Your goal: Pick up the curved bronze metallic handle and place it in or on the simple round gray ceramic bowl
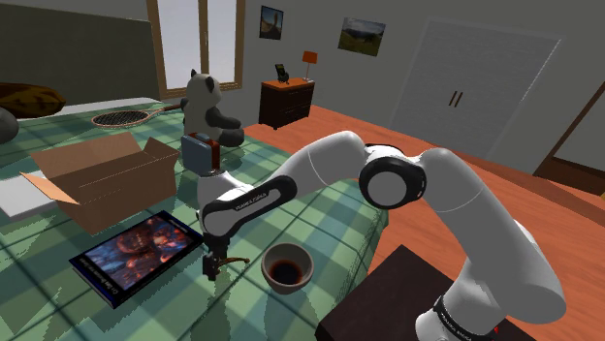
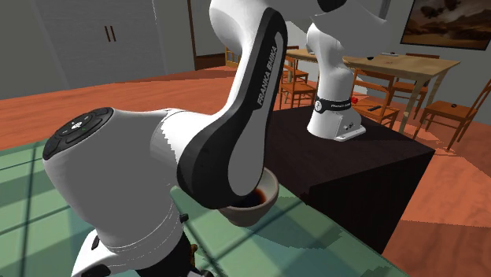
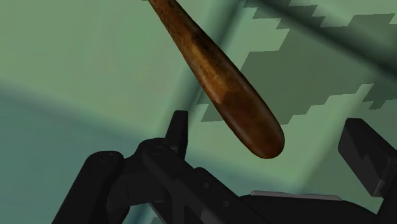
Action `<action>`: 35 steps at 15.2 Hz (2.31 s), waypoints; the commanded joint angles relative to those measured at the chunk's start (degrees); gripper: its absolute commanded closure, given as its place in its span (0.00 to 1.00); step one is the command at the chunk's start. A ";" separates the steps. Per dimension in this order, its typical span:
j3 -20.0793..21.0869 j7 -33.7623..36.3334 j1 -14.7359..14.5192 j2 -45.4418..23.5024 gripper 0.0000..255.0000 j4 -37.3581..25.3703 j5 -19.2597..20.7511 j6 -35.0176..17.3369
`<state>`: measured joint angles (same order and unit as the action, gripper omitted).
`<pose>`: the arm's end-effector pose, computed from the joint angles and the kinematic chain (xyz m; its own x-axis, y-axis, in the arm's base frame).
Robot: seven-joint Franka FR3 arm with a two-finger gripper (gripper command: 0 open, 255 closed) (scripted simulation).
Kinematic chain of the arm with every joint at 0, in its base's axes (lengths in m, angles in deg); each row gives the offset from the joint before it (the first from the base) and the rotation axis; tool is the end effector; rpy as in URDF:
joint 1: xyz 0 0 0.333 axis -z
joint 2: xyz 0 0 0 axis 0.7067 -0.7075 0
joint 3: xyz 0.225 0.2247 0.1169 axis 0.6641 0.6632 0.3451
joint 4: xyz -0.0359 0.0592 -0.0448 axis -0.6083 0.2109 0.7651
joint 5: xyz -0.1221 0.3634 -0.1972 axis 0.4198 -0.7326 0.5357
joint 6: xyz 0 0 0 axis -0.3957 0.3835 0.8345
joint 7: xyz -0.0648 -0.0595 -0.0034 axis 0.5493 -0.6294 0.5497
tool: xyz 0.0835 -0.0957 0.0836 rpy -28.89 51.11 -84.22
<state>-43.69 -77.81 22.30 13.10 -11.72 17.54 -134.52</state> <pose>0.6444 0.4004 0.0631 0.7336 0.6710 -0.1079 0.6519 -0.7396 -0.1674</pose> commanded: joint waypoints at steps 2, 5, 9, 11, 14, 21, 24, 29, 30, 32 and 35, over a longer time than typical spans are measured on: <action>-0.01 -0.01 0.00 -0.11 0.00 0.12 0.01 -0.26; -0.01 -0.01 0.00 -0.11 0.00 0.12 0.01 -0.26; -0.01 -0.01 0.00 -0.11 1.00 0.12 0.01 -0.26; -0.01 -0.01 0.00 -0.11 1.00 0.12 0.01 -0.26; -0.01 -0.01 0.00 -0.11 1.00 0.12 0.01 -0.26; 0.26 0.18 0.27 2.88 1.00 1.38 -0.21 1.46; 0.42 0.29 0.42 4.60 1.00 1.97 -0.34 2.58; 0.68 0.46 0.65 7.26 1.00 2.58 -0.58 4.62; 0.73 0.50 0.69 7.77 1.00 2.66 -0.63 5.05; 0.83 0.57 0.78 8.77 1.00 2.76 -0.72 5.93; 0.98 0.67 0.89 10.19 1.00 2.80 -0.87 7.31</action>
<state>-42.76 -77.18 23.16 22.78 -9.14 16.73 -127.52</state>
